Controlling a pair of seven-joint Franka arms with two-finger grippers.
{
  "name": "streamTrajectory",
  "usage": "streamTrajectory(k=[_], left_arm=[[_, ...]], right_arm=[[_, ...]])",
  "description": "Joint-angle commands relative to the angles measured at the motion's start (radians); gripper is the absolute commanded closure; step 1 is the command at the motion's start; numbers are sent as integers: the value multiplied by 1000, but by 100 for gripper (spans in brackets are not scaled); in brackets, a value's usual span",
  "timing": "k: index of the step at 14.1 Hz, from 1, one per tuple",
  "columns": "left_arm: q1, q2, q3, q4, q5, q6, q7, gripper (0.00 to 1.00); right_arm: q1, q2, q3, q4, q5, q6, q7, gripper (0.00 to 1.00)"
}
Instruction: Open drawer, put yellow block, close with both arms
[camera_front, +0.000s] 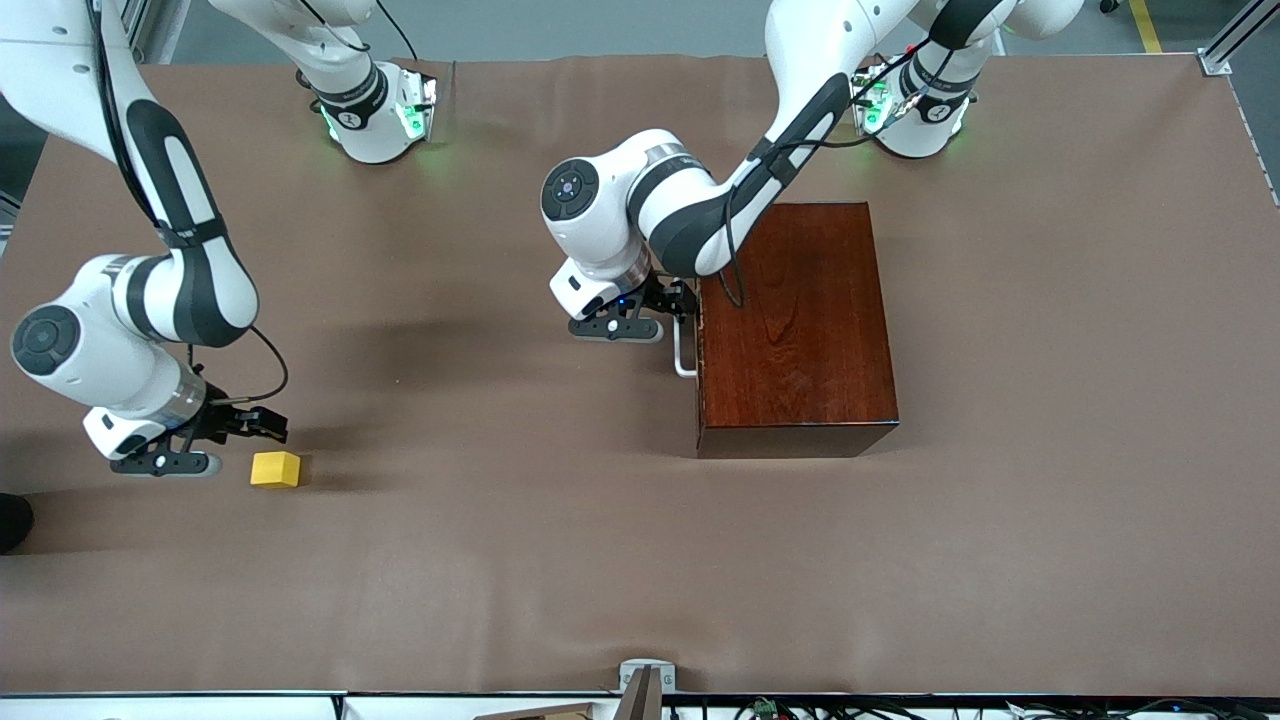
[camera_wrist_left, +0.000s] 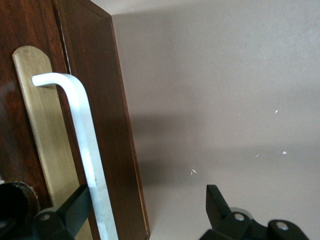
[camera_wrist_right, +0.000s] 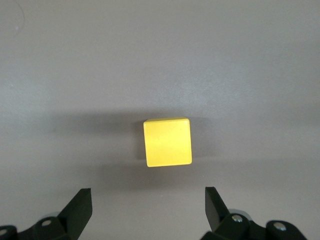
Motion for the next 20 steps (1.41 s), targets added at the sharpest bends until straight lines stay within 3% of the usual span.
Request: streamTrajectory(k=[1,7,11,20], left_arm=[[-12,31,-1,31,21,47,-60,0],[-23,42,-15,33,10,148,-195,0],[-38,41,-16,34,-45,197,-202,0],[-47,54,-7,36,-108,281,-195,0]], right_arm=[[-5,59,3,43,-10,14,-61,0],[7,117,1,67,-16,83,-72,0],[-3,169,1,104,-58,108,-74,0],[-3,241,1,124,-59,183,-72,1]])
